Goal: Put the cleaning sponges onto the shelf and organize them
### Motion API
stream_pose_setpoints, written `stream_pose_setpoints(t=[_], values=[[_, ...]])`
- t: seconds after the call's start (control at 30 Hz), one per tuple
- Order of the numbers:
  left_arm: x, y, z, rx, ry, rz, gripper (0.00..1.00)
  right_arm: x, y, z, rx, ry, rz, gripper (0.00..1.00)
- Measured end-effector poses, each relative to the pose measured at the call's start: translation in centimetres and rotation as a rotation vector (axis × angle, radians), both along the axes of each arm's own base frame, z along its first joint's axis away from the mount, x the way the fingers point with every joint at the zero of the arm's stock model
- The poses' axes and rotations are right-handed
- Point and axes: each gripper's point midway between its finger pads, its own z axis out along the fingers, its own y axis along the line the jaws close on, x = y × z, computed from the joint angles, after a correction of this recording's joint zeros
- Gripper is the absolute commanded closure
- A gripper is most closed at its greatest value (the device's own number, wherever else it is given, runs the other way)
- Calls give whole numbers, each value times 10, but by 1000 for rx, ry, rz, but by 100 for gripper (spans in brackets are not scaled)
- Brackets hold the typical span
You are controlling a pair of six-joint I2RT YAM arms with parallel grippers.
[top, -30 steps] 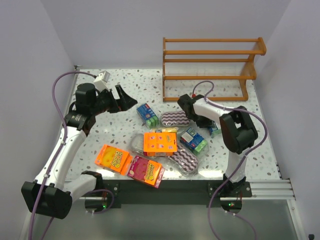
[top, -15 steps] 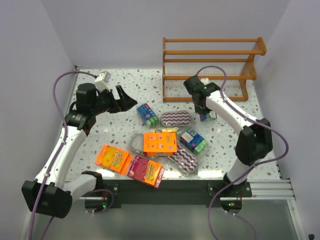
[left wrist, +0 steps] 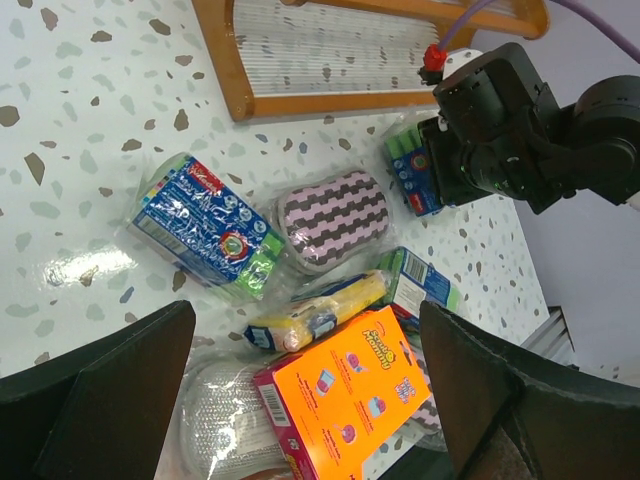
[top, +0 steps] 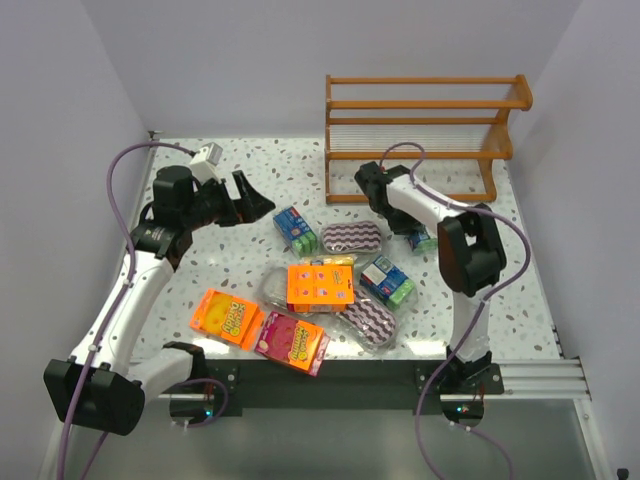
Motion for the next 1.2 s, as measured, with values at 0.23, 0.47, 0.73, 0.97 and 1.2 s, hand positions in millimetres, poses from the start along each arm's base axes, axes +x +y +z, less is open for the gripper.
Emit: stream_pose_setpoints(t=[0.23, 0.47, 0.73, 0.97, 1.2], values=[[-2, 1, -3, 11, 8, -4, 0, 7, 6, 16, 55, -54, -2, 6], [-2, 1, -3, 16, 6, -6, 0, -17, -6, 57, 422, -256, -228, 11], [-2, 1, -3, 16, 6, -6, 0, -62, -41, 11, 718, -311, -632, 18], [-2, 1, -4, 21, 7, -8, 0, -56, -27, -14, 896, -358, -763, 25], [-3, 3, -7, 29, 16, -5, 0, -42, -37, -16, 967, -473, -851, 34]])
